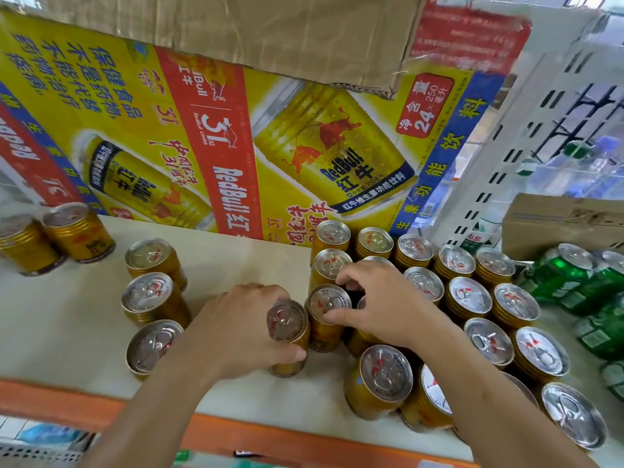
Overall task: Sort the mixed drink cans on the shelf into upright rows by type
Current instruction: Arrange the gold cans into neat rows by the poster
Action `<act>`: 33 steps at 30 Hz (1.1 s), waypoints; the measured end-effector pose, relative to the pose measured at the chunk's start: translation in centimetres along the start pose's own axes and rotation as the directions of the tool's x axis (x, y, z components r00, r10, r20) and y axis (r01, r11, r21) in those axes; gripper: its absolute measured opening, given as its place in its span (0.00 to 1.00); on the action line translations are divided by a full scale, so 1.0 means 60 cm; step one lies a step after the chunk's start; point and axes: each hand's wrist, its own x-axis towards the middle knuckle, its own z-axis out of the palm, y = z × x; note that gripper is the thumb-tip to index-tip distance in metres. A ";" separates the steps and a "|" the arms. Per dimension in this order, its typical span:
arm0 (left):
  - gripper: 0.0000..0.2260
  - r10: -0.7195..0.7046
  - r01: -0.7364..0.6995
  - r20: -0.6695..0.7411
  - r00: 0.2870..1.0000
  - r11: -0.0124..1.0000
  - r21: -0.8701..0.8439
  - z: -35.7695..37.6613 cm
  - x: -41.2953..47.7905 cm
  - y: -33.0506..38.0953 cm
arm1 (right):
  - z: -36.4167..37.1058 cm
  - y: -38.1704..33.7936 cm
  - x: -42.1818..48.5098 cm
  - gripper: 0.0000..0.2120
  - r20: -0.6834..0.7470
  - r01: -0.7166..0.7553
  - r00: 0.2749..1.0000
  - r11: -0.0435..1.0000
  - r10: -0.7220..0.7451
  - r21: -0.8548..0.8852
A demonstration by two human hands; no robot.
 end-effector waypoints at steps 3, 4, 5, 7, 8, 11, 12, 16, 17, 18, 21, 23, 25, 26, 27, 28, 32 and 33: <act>0.28 0.009 -0.007 0.029 1.000 0.999 -0.053 -0.001 -0.005 0.008 | 0.006 0.006 -0.006 0.18 -0.023 0.000 1.000 1.000 -0.001 -0.004; 0.28 0.006 -0.002 0.040 0.999 0.997 -0.080 0.001 -0.005 0.009 | 0.009 0.008 -0.008 0.16 -0.036 0.007 0.999 1.000 -0.007 -0.006; 0.29 0.000 0.006 0.056 0.998 0.994 -0.109 0.003 -0.005 0.008 | 0.012 0.010 -0.008 0.15 -0.049 0.012 0.999 1.000 -0.012 -0.008; 0.29 -0.004 0.017 0.083 0.997 0.988 -0.157 0.009 -0.005 0.006 | 0.015 0.015 -0.009 0.13 -0.065 0.016 0.998 1.000 -0.017 -0.012; 0.29 -0.005 0.020 0.089 0.996 0.984 -0.175 0.011 -0.005 0.006 | 0.016 0.017 -0.009 0.12 -0.068 0.018 0.997 1.000 -0.019 -0.010; 0.29 -0.019 0.036 0.084 0.996 0.978 -0.205 0.014 -0.011 0.010 | 0.020 0.023 -0.010 0.11 -0.073 0.033 0.997 0.999 -0.033 -0.009; 0.29 -0.029 0.043 0.075 0.997 0.980 -0.196 0.015 -0.013 0.013 | 0.021 0.024 -0.010 0.11 -0.076 0.038 0.996 0.999 -0.039 -0.011; 0.33 -0.062 0.065 0.036 0.997 0.993 -0.094 0.028 -0.023 0.039 | 0.023 0.028 -0.012 0.11 -0.089 0.047 0.995 0.999 -0.047 -0.011; 0.33 -0.066 0.068 0.025 0.997 0.996 -0.055 0.034 -0.026 0.048 | 0.024 0.029 -0.012 0.11 -0.092 0.053 0.994 0.999 -0.054 -0.011; 0.32 -0.071 0.071 0.015 0.997 0.997 -0.018 0.038 -0.030 0.057 | 0.025 0.030 -0.011 0.11 -0.096 0.060 0.994 0.998 -0.060 -0.009; 0.32 -0.089 0.089 0.016 0.996 0.996 0.011 0.051 -0.039 0.075 | 0.028 0.035 -0.010 0.10 -0.109 0.078 0.991 0.997 -0.077 0.002; 0.34 -0.094 0.095 0.049 0.994 0.995 -0.026 0.058 -0.044 0.081 | 0.030 0.039 -0.011 0.09 -0.121 0.088 0.989 0.996 -0.086 0.012; 0.34 -0.095 0.102 0.074 0.993 0.991 -0.088 0.062 -0.046 0.085 | 0.031 0.043 -0.013 0.07 -0.158 0.100 0.983 0.994 -0.093 0.034; 0.32 -0.093 0.101 0.076 0.993 0.989 -0.109 0.062 -0.046 0.087 | 0.032 0.044 -0.015 0.07 -0.181 0.097 0.980 0.994 -0.087 0.048; 0.31 -0.090 0.098 0.072 0.993 0.988 -0.121 0.062 -0.046 0.089 | 0.033 0.045 -0.016 0.06 -0.201 0.088 0.977 0.994 -0.075 0.057; 0.30 -0.087 0.095 0.068 0.994 0.987 -0.127 0.062 -0.045 0.090 | 0.034 0.048 -0.018 0.06 -0.221 0.081 0.973 0.995 -0.066 0.058; 0.32 -0.118 0.125 0.049 0.992 0.977 -0.175 0.067 -0.045 0.092 | 0.037 0.059 -0.022 0.09 -0.248 0.050 0.968 0.998 -0.041 0.028; 0.33 -0.133 0.141 0.055 0.990 0.970 -0.196 0.067 -0.046 0.090 | 0.037 0.060 -0.023 0.11 -0.240 0.037 0.970 0.999 -0.032 0.016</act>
